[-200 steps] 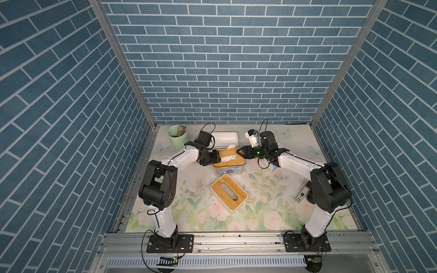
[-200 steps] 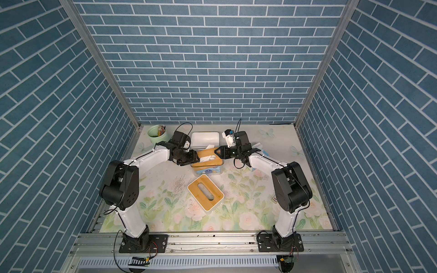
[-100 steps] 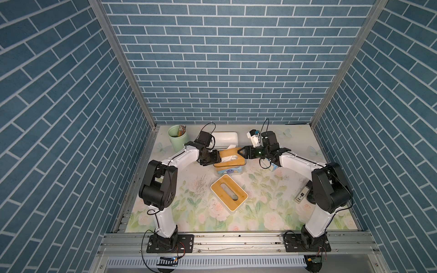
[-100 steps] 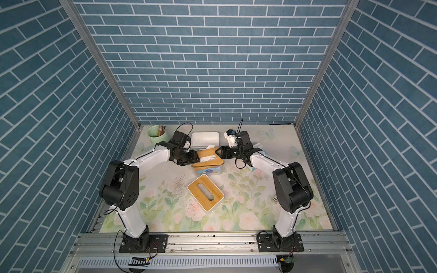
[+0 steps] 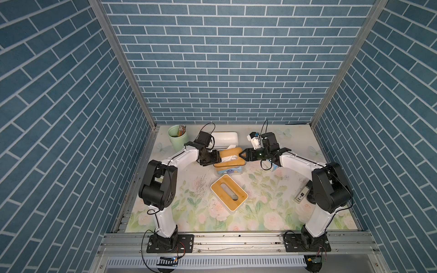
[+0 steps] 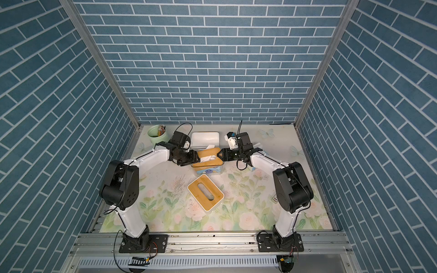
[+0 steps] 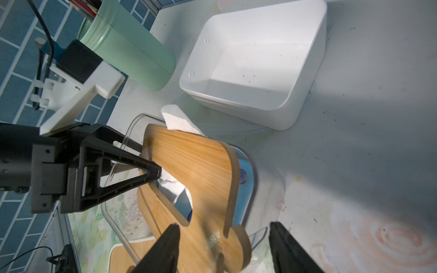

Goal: Put the tissue paper into the tissue box
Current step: Close the box lid on the tissue box.

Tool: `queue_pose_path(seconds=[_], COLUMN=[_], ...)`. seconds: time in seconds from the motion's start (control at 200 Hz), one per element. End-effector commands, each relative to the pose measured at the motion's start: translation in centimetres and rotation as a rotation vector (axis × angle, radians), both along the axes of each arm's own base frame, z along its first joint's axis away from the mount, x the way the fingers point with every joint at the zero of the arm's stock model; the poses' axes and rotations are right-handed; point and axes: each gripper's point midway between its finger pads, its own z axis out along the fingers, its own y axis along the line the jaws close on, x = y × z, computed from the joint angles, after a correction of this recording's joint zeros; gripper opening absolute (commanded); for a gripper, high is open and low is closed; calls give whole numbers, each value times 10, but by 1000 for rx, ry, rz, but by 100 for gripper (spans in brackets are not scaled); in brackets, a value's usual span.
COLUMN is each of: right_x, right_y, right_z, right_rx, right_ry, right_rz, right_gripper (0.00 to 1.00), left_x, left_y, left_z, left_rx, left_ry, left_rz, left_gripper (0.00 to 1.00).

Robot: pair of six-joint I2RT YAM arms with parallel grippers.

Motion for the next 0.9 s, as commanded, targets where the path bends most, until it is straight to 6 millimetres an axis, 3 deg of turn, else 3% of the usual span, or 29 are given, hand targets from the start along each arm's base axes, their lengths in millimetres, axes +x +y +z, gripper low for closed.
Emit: queue_pose_path(seconds=[0.0, 0.505, 0.895], right_x=[-5, -37, -42], right_y=[-5, 8, 8], right_z=[-5, -6, -7], right_rx=[-36, 64, 50], right_ry=[-6, 45, 40], right_rz=[18, 93, 87], right_gripper=[63, 63, 63], left_x=[-5, -8, -14], left_y=[3, 8, 5], left_z=[9, 22, 32], left_rx=[-22, -41, -151], left_ry=[4, 35, 87], left_rz=[-11, -1, 10], left_gripper=[55, 40, 38])
